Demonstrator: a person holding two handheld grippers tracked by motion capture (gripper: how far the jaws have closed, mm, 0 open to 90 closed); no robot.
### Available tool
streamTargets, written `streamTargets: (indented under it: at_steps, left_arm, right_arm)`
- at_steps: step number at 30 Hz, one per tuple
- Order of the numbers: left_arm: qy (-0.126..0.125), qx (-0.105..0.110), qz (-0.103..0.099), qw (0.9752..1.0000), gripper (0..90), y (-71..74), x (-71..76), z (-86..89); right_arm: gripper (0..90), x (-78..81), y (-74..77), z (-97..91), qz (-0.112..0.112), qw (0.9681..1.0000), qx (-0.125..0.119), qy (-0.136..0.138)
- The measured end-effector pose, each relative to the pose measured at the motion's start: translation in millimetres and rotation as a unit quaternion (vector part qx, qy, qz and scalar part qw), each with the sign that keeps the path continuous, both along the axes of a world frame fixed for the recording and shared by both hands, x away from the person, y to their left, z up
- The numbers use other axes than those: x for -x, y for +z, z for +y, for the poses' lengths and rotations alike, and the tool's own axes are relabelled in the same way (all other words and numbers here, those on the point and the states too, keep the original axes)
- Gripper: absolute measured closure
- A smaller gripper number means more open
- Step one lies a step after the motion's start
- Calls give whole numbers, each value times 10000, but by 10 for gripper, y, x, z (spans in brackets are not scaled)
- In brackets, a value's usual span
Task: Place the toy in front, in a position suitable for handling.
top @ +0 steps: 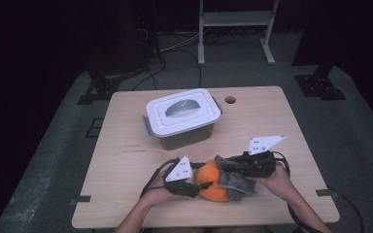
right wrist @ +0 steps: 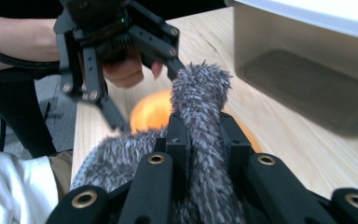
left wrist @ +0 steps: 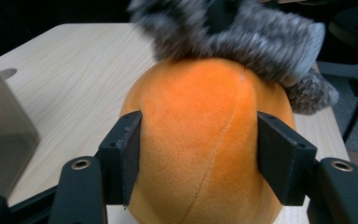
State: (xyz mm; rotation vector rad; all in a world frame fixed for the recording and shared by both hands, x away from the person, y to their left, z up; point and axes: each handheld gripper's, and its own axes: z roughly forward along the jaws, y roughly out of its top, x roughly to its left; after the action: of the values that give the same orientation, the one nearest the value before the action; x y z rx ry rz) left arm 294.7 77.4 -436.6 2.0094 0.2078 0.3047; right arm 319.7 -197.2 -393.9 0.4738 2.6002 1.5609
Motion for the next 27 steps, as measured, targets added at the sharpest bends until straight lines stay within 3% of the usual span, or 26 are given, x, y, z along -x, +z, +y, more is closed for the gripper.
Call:
streamTargets:
  at_steps: [2,7,9,10,14,17,20,21,25,27]
  left_arm:
    - [8,26,161,9999,327,-28,-27,37]
    - [206,61,531,9984,167,-63,-111,97]
    - [153,4,794,9967,139,-99,-127,80]
    - [105,-30,803,9967,155,-118,-117,71]
    - [74,-209,327,9992,356,-64,-44,44]
    - [59,-353,2,9994,375,-33,14,-5]
    - [80,-436,-152,9989,386,-6,30,13]
    - [119,-391,-120,9991,394,-6,17,33]
    - [208,-290,-150,9992,398,38,2,83]
    - [173,-332,-271,9989,398,65,16,46]
  right_arm:
    - [771,-36,-33,56,23,9999,169,29]
    - [772,1,-121,-48,95,9999,122,1]
    - [773,25,-133,-76,91,9999,125,19]
    - [772,36,-130,-86,106,9998,136,45]
    - [773,54,-30,-23,30,9998,145,150]
    - [772,53,62,123,-80,9994,201,264]
    - [772,49,96,231,-154,9989,302,326]
    - [773,43,93,233,-151,9989,318,321]
    - [773,9,71,91,-68,9991,394,169]
    - [773,11,93,49,-27,9993,361,122]
